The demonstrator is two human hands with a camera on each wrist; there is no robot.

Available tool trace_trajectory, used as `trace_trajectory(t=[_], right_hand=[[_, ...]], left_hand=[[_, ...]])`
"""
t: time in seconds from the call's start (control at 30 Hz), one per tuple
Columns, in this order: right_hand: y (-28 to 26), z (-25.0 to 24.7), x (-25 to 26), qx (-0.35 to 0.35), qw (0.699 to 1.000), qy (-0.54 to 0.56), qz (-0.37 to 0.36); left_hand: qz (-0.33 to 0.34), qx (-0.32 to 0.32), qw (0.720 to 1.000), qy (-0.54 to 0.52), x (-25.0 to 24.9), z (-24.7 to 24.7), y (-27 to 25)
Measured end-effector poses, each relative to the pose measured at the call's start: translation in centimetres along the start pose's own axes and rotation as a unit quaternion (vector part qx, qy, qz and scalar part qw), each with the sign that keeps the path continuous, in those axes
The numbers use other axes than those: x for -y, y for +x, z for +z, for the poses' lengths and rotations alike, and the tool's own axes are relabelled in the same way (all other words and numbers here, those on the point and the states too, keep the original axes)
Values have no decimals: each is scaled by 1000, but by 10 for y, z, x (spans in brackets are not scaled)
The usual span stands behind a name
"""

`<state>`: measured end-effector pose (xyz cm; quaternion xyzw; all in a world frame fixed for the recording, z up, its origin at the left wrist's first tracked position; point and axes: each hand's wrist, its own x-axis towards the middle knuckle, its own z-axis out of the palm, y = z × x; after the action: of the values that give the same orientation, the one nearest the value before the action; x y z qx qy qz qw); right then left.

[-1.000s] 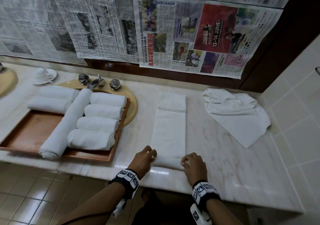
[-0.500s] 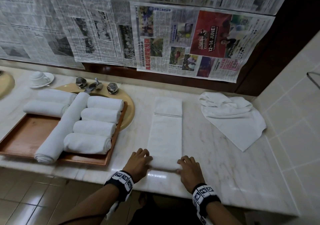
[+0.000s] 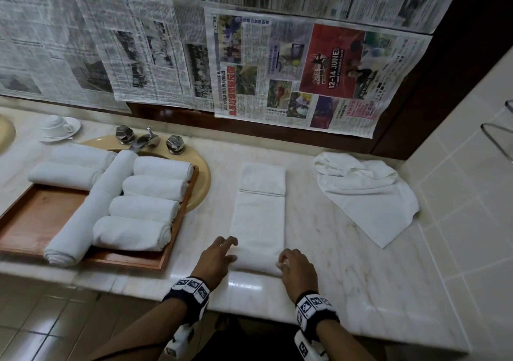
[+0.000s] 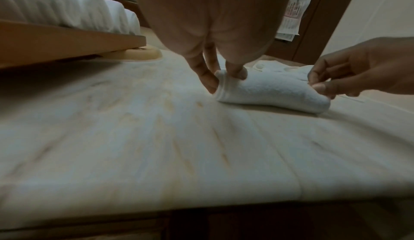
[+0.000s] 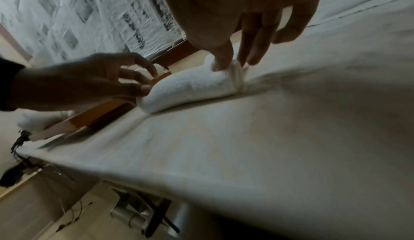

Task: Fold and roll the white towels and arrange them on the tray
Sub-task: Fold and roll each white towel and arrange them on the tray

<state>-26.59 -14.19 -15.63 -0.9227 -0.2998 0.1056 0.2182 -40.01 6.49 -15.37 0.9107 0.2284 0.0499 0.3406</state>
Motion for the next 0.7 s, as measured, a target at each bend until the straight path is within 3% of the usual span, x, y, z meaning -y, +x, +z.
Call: trace_trajectory(t=[0.2,0.37,0.53,0.7], right_hand=[[-13,6,-20,-7,988,-111,-107],[-10,5,-15,9,991,-98,-89],[5,0,-13,15,991,-95,-95],[3,-3,-27,73,991,-50,-105]], left_hand=[[53,18,995,86,19,10,-9],[50,56,976,206,14,2,1],[58,55,986,145,2,0,14],[59,109,988,92,3,-4,12]])
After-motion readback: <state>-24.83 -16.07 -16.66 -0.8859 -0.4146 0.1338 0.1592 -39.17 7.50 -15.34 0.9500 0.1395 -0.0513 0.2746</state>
